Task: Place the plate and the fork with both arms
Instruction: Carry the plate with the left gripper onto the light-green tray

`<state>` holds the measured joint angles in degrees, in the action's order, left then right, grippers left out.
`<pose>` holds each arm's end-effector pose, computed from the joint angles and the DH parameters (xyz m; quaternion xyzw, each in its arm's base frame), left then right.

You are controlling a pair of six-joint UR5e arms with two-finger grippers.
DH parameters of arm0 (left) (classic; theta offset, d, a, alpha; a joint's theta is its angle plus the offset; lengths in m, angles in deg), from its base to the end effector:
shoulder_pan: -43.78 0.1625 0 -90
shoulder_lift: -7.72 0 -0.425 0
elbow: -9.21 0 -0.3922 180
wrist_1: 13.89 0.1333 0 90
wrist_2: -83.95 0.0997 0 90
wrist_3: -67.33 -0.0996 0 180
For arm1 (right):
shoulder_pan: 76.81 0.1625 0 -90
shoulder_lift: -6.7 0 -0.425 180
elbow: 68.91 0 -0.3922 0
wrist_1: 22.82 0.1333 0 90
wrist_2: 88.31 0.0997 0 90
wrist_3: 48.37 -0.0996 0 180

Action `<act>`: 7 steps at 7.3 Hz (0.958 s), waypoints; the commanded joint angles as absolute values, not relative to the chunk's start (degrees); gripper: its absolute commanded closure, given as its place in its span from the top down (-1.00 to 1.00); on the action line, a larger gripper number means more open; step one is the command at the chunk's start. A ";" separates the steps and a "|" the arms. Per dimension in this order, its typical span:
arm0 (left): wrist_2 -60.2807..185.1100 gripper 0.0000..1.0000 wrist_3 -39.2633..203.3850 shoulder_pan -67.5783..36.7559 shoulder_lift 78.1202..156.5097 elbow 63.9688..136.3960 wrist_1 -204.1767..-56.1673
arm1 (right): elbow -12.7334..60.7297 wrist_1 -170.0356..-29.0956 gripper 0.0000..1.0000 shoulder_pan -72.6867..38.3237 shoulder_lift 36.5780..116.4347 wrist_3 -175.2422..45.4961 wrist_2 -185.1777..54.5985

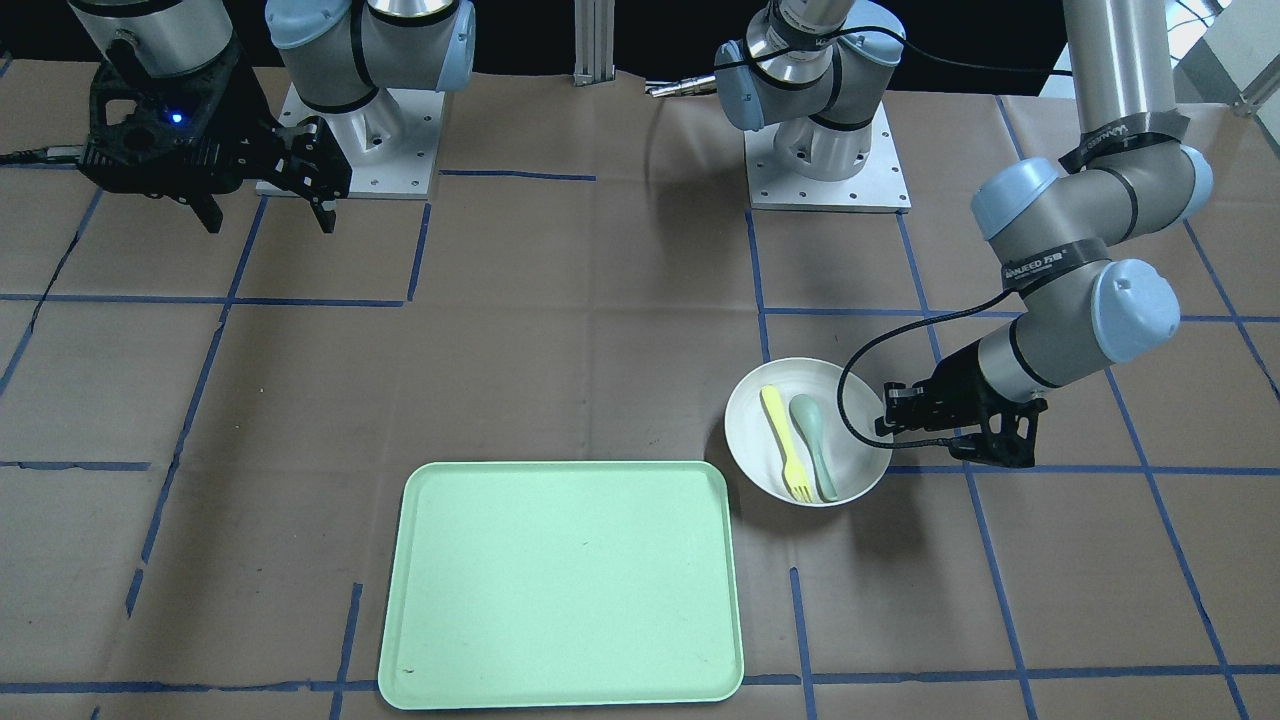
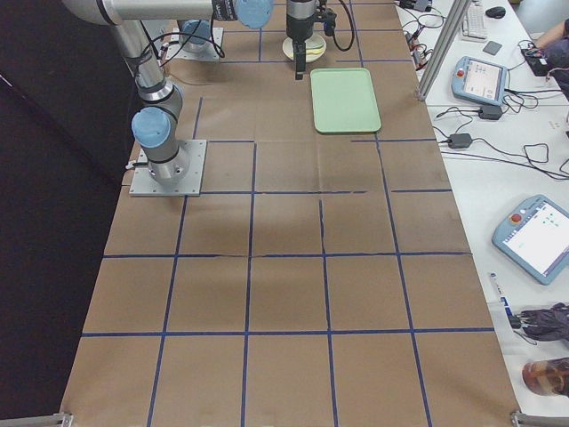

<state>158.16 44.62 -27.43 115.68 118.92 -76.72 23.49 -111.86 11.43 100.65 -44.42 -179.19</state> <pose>0.0163 -0.5459 0.2147 -0.0212 -0.9862 -0.0363 0.1600 0.1175 -0.4673 0.4985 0.0191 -0.9998 0.0048 0.0079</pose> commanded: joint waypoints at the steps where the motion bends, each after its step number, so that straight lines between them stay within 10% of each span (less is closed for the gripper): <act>1: 157.34 -1.00 49.73 -34.94 119.76 113.39 -76.73 | 23.46 -111.85 1.00 11.43 100.65 -44.42 -179.19; 7: 152.35 -1.00 62.28 -46.64 135.39 93.01 -76.91 | 23.46 -111.85 1.00 11.43 100.65 -44.42 -179.19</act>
<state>154.00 58.20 -44.50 131.45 98.07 -76.91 23.49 -111.85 11.43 100.65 -44.42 -179.19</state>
